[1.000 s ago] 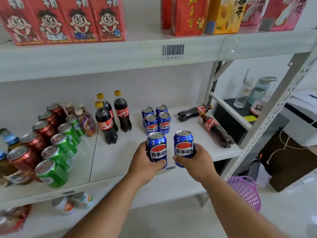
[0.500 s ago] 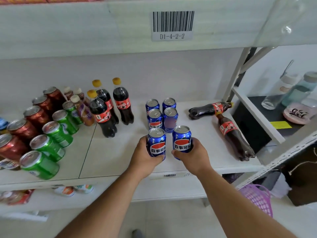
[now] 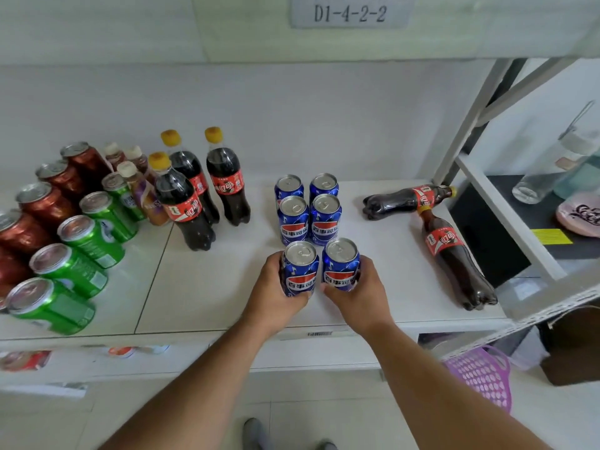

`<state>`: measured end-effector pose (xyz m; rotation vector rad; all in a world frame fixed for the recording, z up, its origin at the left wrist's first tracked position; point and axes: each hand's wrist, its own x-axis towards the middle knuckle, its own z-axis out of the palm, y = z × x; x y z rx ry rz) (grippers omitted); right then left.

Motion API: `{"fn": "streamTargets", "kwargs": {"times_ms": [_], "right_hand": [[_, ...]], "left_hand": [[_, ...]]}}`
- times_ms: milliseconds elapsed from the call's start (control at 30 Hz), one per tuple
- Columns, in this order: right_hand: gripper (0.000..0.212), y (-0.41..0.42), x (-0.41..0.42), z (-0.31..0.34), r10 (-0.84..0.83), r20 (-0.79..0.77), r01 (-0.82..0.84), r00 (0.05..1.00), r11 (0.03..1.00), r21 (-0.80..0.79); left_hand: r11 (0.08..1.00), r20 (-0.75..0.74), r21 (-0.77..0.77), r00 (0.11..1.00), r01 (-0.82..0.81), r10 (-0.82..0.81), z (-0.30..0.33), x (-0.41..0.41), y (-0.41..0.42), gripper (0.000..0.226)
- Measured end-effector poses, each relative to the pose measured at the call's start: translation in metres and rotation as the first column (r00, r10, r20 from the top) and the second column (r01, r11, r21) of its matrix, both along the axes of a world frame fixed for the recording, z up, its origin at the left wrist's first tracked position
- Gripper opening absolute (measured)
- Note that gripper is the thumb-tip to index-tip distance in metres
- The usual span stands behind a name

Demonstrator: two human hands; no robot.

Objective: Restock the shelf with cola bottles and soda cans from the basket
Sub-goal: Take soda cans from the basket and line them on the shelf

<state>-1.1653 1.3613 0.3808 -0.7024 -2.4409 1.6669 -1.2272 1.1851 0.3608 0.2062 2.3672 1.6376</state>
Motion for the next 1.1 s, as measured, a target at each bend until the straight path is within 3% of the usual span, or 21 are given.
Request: {"fn": "streamTargets", "kwargs": {"times_ms": [400,533,767,900,1100], "right_hand": [[0.085,0.001,0.012,-0.006,0.019,0.014,-0.019,1.000,1.000,-0.017],[0.091,0.001,0.027,-0.011,-0.062,0.043,0.063,0.997,0.997,-0.038],[0.082,-0.010,0.034,-0.013,-0.153,0.018,0.154,0.988,0.983,-0.099],[0.062,-0.017,0.026,-0.010,-0.168,-0.028,0.165,0.985,0.980,-0.108],[0.055,-0.023,0.019,-0.014,-0.205,-0.027,0.203,0.978,0.977,-0.072]], "left_hand": [[0.999,0.003,-0.030,0.999,-0.036,0.037,-0.002,0.015,-0.002,0.092],[0.996,-0.029,-0.012,0.996,-0.087,0.087,-0.005,0.023,0.002,0.088],[0.932,-0.110,0.020,0.926,-0.361,0.361,-0.013,0.047,0.030,0.078],[0.914,-0.131,-0.018,0.907,-0.406,0.401,-0.012,0.048,0.034,0.075],[0.914,-0.120,-0.050,0.911,-0.402,0.394,-0.014,0.052,0.032,0.074]]}}
